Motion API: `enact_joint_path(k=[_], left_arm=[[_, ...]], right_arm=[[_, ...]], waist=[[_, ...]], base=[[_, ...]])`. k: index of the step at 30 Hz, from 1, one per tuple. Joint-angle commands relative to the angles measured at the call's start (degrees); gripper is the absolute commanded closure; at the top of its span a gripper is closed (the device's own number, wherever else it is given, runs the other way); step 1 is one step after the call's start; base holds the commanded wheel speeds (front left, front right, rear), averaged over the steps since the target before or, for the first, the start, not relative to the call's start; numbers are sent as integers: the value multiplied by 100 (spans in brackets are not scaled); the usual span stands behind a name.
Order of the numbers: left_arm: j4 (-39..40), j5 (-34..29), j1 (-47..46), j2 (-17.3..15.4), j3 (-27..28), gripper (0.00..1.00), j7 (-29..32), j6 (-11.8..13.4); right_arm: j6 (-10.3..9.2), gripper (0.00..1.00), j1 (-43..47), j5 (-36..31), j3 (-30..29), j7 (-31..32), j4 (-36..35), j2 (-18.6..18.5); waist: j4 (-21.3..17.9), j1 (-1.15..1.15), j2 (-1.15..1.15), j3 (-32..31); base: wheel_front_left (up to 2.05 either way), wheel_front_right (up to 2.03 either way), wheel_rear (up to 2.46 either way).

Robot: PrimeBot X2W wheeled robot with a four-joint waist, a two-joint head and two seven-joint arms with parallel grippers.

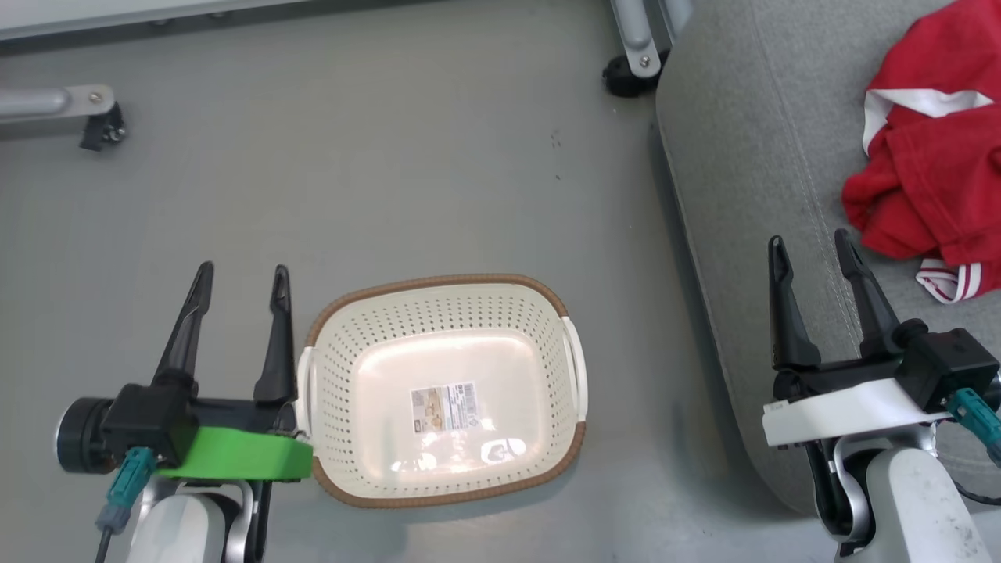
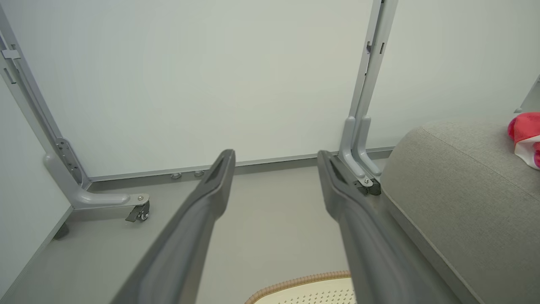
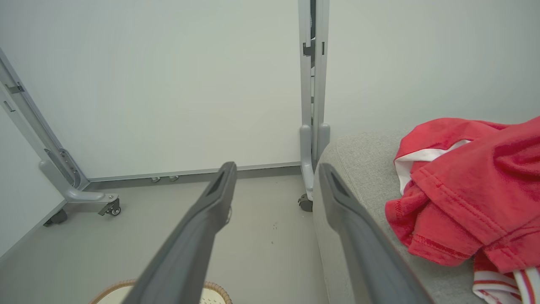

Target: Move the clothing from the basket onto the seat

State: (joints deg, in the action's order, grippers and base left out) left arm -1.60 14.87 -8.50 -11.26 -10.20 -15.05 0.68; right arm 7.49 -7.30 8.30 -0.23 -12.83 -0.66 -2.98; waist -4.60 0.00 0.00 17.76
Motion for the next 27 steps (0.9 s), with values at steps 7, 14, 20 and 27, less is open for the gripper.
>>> enact_joint_path(k=[7, 14, 20, 27], left_arm=[[-135, -212, 447, 272, 533, 0, -9, -261], [-289, -385, 815, 480, 770, 0, -9, -448], [-528, -481, 1027, 595, 893, 0, -9, -578], [-696, -595, 1173, 669, 947, 0, -9, -671]], right_arm=[[0, 0, 396, -65, 114, 180, -194, -5], [0, 0, 729, -103, 231, 312, -271, 0], [0, 0, 1002, -85, 251, 430, -324, 2], [0, 0, 1236, -18, 265, 528, -389, 2]], waist=[[287, 0, 0, -448], [239, 0, 0, -796], [230, 0, 0, -1077], [231, 0, 0, -1245]], base=[[0, 0, 0], [0, 0, 0], [0, 0, 0], [0, 0, 0]])
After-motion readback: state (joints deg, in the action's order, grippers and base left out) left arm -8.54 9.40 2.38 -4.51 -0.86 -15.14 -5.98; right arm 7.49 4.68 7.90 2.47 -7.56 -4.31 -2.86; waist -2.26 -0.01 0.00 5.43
